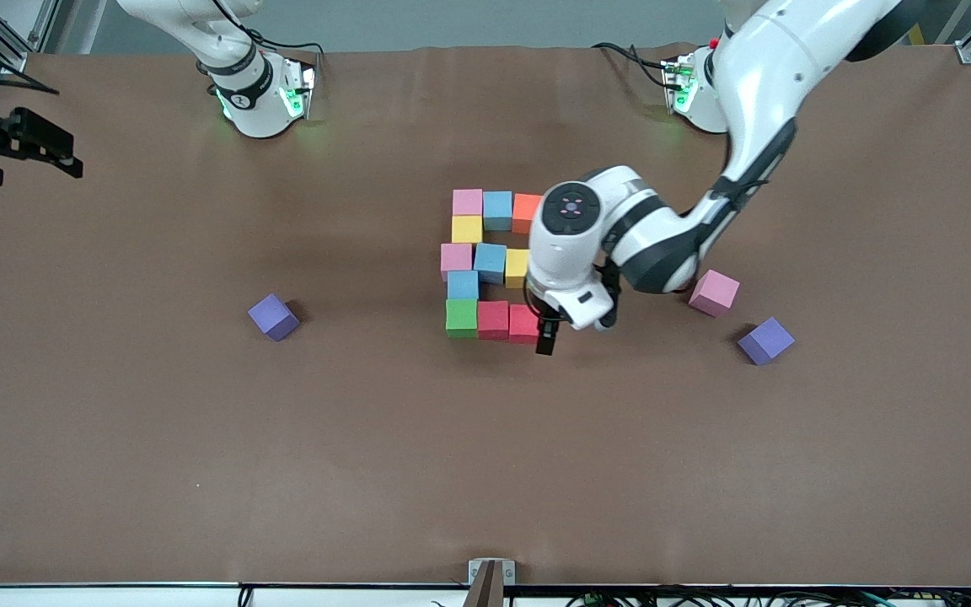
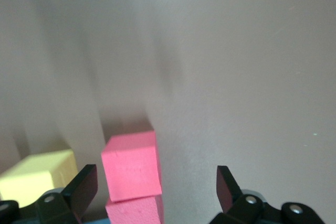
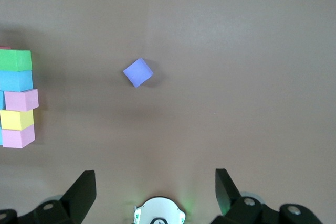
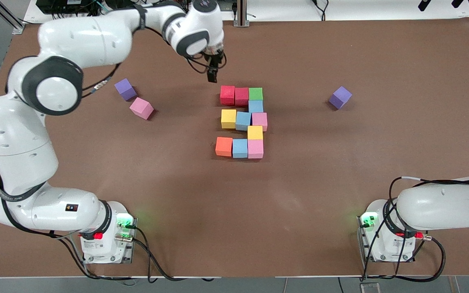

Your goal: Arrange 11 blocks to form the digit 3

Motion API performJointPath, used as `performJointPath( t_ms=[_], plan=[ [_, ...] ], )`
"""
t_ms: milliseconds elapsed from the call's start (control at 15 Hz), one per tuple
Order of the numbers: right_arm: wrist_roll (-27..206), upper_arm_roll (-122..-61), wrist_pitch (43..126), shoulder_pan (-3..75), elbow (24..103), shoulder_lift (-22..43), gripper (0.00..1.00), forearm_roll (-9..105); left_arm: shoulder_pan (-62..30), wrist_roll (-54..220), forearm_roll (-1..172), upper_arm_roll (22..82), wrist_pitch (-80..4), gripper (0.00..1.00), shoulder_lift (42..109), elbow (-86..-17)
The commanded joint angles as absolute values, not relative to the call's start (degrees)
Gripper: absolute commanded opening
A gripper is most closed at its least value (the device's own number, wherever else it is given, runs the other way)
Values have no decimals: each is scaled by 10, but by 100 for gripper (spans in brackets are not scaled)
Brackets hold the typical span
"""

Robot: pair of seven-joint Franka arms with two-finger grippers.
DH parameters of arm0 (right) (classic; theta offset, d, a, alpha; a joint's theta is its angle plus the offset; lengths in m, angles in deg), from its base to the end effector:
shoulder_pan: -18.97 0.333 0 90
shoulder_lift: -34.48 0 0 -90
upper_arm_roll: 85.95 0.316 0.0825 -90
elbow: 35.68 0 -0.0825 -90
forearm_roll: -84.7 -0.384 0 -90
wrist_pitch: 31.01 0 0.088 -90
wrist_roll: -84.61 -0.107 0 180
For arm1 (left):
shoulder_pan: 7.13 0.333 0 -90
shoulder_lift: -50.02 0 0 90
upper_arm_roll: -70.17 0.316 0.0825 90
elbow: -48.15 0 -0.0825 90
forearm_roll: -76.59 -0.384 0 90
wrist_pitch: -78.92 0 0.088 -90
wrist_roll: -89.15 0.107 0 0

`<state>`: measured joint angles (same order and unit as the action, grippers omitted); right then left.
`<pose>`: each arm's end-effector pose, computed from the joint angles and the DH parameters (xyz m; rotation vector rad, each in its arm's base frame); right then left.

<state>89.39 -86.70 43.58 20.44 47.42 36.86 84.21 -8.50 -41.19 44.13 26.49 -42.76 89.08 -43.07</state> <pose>0.5110 0.0073 0.6797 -3.1207 -0.1528 0.1667 0.5597 -0.4094 0.3213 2.4264 1.8947 0.0643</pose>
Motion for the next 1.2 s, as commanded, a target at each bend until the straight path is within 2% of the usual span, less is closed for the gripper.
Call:
performJointPath(
  t_ms=[0,201,468,802,936,1137],
  plan=[
    [897,-868,433,206,491,395,100,843,17,-273,456,196,-391,100,872,-452],
    [896,-868,439,206,498,394,100,842,120,-108,454,137,-389,100,860,-482],
    [896,-868,440,205,501,395,100,838,193,188,445,124,-389,100,818,-515],
    [897,-868,451,205,501,395,100,837,291,321,446,107,-384,100,801,-513],
    [897,-868,459,205,501,395,100,836,330,394,446,83,-361,100,800,-496],
    [897,-869,463,204,501,394,100,837,382,513,453,79,-312,100,779,-469]
  ],
)
